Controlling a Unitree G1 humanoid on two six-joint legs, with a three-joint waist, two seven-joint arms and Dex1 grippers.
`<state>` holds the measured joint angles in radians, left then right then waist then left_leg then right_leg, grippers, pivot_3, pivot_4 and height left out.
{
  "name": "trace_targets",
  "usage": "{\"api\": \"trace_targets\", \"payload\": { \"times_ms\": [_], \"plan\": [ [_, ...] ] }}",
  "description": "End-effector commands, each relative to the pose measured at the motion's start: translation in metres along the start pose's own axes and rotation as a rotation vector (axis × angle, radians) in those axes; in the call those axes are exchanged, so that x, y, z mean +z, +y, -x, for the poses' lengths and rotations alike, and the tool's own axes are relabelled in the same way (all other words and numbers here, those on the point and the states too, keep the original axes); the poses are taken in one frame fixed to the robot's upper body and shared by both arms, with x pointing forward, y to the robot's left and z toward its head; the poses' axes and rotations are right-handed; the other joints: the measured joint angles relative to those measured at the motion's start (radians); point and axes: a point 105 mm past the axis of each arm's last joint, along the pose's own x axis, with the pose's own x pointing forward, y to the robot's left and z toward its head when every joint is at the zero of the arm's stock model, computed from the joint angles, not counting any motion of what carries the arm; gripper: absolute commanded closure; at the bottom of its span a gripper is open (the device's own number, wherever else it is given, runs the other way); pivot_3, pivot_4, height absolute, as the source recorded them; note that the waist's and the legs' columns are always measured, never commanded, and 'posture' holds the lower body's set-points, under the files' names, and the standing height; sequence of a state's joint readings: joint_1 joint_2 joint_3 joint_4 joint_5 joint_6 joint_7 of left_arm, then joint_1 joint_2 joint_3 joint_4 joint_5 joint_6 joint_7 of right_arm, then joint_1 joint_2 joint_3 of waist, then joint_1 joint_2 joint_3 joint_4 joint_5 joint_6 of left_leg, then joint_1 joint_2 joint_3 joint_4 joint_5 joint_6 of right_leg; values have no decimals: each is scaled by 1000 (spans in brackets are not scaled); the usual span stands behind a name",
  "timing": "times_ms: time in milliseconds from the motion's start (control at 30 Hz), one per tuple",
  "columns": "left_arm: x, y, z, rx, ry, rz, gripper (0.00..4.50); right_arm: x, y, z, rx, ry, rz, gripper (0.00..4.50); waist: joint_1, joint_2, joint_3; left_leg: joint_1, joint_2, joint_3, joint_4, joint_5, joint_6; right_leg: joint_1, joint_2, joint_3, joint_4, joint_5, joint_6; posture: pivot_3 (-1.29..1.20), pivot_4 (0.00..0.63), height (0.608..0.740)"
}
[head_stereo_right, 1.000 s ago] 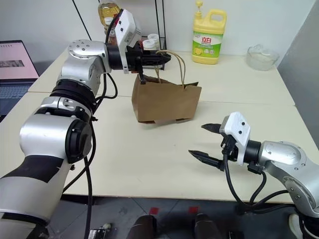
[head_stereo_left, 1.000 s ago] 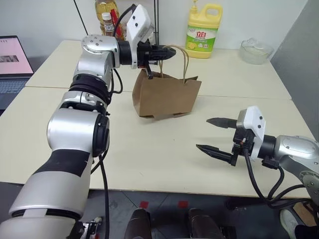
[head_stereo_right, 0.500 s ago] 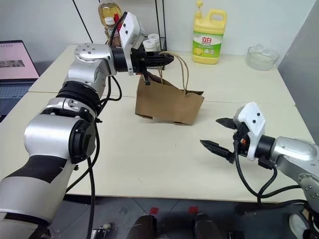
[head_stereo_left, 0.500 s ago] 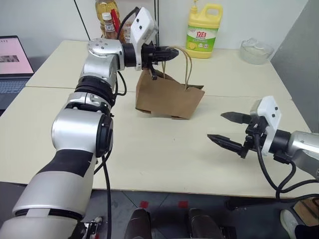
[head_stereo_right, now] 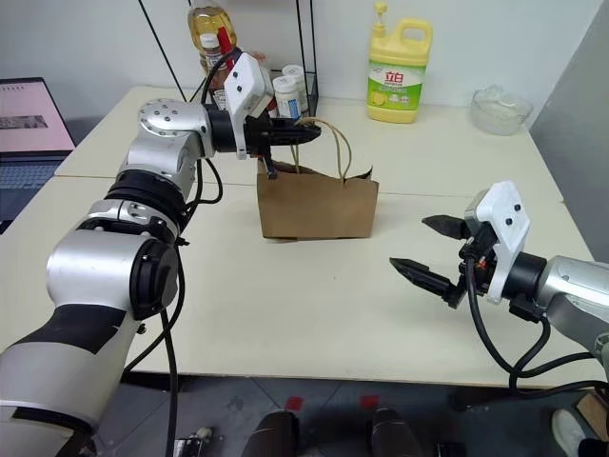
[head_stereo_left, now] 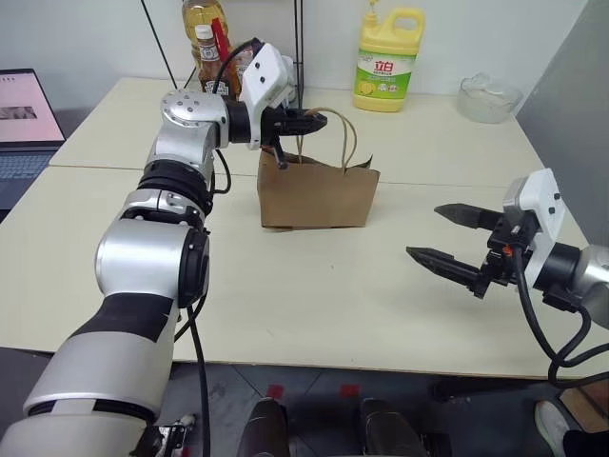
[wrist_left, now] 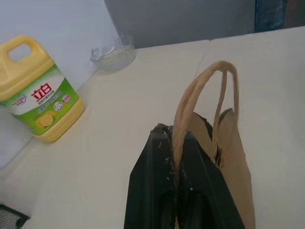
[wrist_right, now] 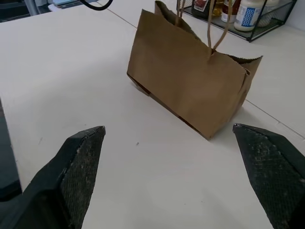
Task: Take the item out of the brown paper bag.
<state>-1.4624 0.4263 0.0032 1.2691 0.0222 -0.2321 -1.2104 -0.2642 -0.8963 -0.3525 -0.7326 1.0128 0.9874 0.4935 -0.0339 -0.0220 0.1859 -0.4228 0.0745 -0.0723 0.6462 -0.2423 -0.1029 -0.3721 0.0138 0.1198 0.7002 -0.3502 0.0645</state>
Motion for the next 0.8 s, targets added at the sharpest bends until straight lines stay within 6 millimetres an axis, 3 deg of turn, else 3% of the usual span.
{"api": "trace_targets", "payload": {
  "times_ms": [33,267,400,633,800],
  "plan": [
    [8,5,3,21,-2,-69,4486,9,5,1,11,-24,38,0,0,0,0,0,0,0,0,0,0,0,0,0,0,0,0,0,150,740],
    [5,10,7,59,22,-80,4486,9,6,0,19,-22,37,0,0,0,0,0,0,0,0,0,1,0,0,0,1,0,0,0,150,740],
    [6,9,9,43,14,-56,3618,8,7,-1,28,-20,36,0,0,0,0,0,0,0,0,1,1,0,0,0,2,0,0,0,150,740],
    [8,10,22,13,11,-70,1443,8,11,-3,44,-26,35,0,-2,0,0,1,-1,-1,1,1,2,0,0,0,4,0,0,0,150,740],
    [4,14,41,23,22,-61,1443,8,15,-6,66,-35,31,0,-7,0,0,2,0,-1,1,1,2,0,0,0,5,0,0,0,150,740]
  ]
}}
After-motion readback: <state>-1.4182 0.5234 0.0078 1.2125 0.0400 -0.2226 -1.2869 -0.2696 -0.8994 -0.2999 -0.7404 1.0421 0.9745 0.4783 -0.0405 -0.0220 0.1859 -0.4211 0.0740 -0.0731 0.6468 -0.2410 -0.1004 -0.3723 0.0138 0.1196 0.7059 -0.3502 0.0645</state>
